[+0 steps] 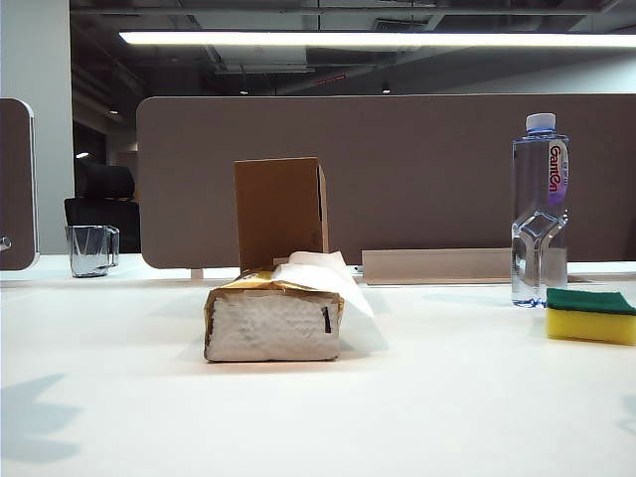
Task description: Move the sponge from left to right to wipe the table, avoiding obstacles on the table, and finally reaching the bottle of mineral water.
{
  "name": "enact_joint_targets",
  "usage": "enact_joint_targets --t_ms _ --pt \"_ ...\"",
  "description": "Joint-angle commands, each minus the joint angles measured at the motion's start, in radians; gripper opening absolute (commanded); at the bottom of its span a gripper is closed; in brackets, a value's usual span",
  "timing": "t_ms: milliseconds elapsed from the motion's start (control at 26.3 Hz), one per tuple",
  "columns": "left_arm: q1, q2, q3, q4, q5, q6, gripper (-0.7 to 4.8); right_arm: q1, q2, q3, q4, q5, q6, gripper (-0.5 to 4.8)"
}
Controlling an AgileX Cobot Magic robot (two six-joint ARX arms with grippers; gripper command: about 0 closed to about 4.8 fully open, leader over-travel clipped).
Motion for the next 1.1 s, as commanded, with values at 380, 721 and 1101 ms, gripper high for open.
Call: enact_joint_targets --t_ms 380,721,1101 --pt "0.002 0.0 -0.005 -0.154 0.004 0.037 -0.06 0.001 0.001 -0.007 0.023 -0.002 -0.024 -0.06" --pt "0.002 0.0 -0.005 -0.188 0.002 0.037 -0.05 0.0 0.0 -0.007 0.026 -0.002 -0.025 -0.06" --pt "0.002 0.0 -0.005 -0.188 0.002 0.037 -0.05 0.0 0.0 -0.007 0.026 -0.002 -0.025 -0.06"
